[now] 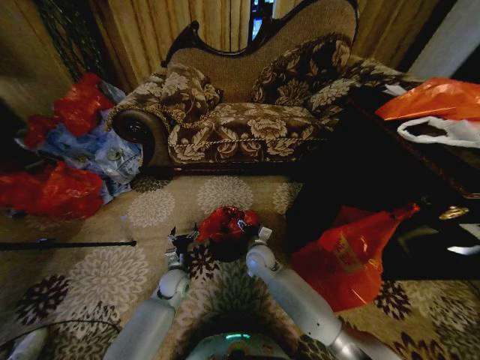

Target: Place a garbage bag over the trash bin.

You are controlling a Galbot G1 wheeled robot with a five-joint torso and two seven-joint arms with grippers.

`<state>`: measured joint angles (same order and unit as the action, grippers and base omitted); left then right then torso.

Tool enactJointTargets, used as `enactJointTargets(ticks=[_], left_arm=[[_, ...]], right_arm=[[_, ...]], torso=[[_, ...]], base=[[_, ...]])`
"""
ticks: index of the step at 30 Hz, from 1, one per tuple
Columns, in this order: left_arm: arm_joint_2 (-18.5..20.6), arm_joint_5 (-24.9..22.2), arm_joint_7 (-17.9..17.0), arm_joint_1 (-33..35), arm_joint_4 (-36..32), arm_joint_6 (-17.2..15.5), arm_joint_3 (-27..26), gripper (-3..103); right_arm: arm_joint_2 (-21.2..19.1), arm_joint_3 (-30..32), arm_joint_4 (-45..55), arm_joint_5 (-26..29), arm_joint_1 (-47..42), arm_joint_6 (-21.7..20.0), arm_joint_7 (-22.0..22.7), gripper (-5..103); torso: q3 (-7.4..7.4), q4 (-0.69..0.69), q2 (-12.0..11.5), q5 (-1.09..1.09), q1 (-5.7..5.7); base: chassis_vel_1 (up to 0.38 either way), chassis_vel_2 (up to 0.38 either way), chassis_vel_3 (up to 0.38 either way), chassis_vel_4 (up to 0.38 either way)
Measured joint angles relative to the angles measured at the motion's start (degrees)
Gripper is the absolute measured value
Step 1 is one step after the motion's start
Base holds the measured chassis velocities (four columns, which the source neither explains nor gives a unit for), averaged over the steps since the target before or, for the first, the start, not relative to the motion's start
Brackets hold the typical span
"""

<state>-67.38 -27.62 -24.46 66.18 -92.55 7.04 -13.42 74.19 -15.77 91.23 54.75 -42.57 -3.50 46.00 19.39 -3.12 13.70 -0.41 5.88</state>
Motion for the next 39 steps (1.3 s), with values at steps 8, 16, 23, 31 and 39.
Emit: enactJointTargets(ticks=[8,16,23,31,39], left_arm=[[-0.03,0.0,0.04,-0.21,0.19,0.03,0.1,100],[-0.27,0.11,0.06,0.08,0.21,0.03,0.13,100],[-0.43,0.26,0.09,0.06,0.21,0.03,0.22,100],[-0.52,0.35,0.1,1.07,-0.28,-0.02,-0.15,100],[-0.51,0.36,0.16,0.86,-0.14,0.1,-0.27,100]], right_arm=[[-0.26,-0.39,0.26,-1.9,-0.12,0.95,-0.4,48],[-2.2,-0.75,2.68,-4.91,-2.23,1.89,-1.68,20],[-4.19,-1.2,4.15,-6.76,-4.07,2.32,-4.8,1],[-9.5,0.08,6.29,-9.84,-4.57,2.84,-15.31,0],[-13.76,-2.66,14.72,-4.38,-6.99,-1.64,-7.82,0]], torso=[[0.0,0.0,0.0,0.0,0.0],[0.0,0.0,0.0,0.0,0.0],[0.0,0.0,0.0,0.0,-0.01],[0.0,0.0,0.0,0.0,-0.01],[0.0,0.0,0.0,0.01,-0.01]], base=[[0.0,0.0,0.0,0.0],[0.0,0.0,0.0,0.0],[0.0,0.0,0.0,0.0],[0.0,0.0,0.0,0.0],[0.0,0.0,0.0,0.0]])
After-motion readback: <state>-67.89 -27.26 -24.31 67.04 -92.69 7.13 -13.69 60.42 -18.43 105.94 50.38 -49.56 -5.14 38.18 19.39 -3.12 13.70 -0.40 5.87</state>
